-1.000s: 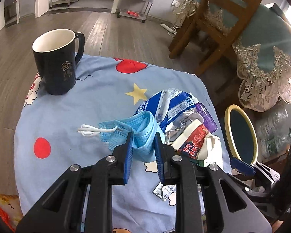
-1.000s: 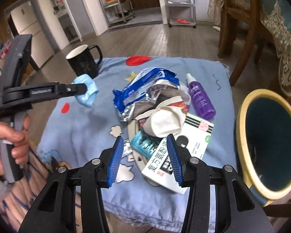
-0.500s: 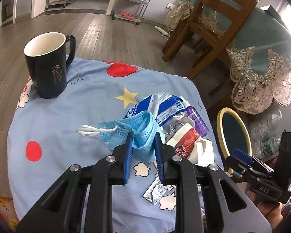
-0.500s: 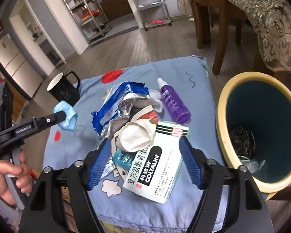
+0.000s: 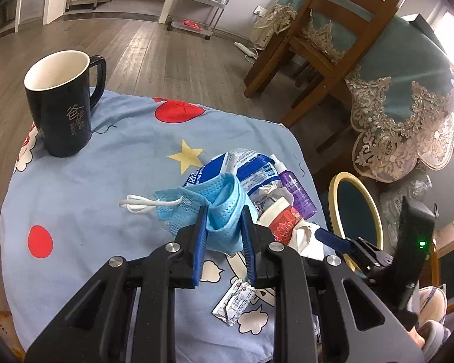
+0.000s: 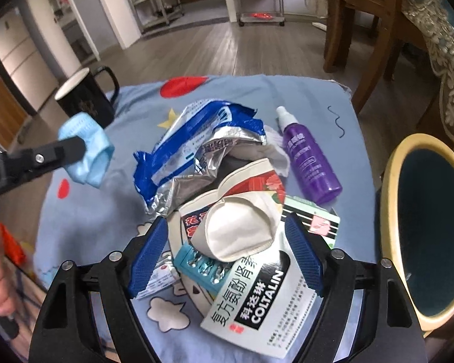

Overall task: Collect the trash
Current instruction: 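Grasp the white-red wrapper with the right gripper while the left holds the mask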

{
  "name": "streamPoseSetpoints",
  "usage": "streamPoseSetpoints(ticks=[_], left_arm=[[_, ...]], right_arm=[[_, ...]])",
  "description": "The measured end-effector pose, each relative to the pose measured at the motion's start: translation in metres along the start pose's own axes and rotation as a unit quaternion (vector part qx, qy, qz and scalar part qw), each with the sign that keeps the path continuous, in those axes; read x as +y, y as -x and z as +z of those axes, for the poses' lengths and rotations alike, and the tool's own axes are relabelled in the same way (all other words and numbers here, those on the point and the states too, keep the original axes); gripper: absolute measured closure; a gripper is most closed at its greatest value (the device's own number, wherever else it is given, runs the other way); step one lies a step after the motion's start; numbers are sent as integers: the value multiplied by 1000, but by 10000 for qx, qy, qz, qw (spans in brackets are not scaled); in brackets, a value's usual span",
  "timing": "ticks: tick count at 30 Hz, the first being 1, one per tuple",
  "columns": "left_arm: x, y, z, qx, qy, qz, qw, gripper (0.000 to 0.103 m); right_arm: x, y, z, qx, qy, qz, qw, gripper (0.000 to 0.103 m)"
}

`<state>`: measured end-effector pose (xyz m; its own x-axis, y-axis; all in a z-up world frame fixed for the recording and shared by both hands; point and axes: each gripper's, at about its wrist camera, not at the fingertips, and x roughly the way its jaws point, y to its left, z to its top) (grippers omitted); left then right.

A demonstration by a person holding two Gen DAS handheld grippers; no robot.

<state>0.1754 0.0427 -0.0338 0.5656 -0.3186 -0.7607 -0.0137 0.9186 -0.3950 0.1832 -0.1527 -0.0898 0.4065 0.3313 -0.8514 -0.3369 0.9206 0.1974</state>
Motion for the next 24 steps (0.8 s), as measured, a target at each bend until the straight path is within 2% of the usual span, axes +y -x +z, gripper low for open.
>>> streamPoseSetpoints(ticks=[1,2,3,5,10,24], left_arm=[[-1,-1,0,0,-31,7,10000,82],[-2,-1,1,-1,-47,9,10000,82],[-3,-1,1,-4,-63,6,10000,82],[-4,-2,1,-2,-76,-4,10000,82],[-7,-3,2,-1,-96,-21,10000,82],[-11,-2,2,-41,-143,-43,9999,82]], right_arm=[[0,-2,0,5,-6,-15,10000,23],[0,-3,0,6,-19,-12,10000,29],[0,-4,-1,20,-24,-7,10000,40],[-1,-2,-2,20,-37,30,10000,41],[-7,11,-4,-113,-163,223,9996,53],[-33,55,-17,-446,-483,660,9957,55]])
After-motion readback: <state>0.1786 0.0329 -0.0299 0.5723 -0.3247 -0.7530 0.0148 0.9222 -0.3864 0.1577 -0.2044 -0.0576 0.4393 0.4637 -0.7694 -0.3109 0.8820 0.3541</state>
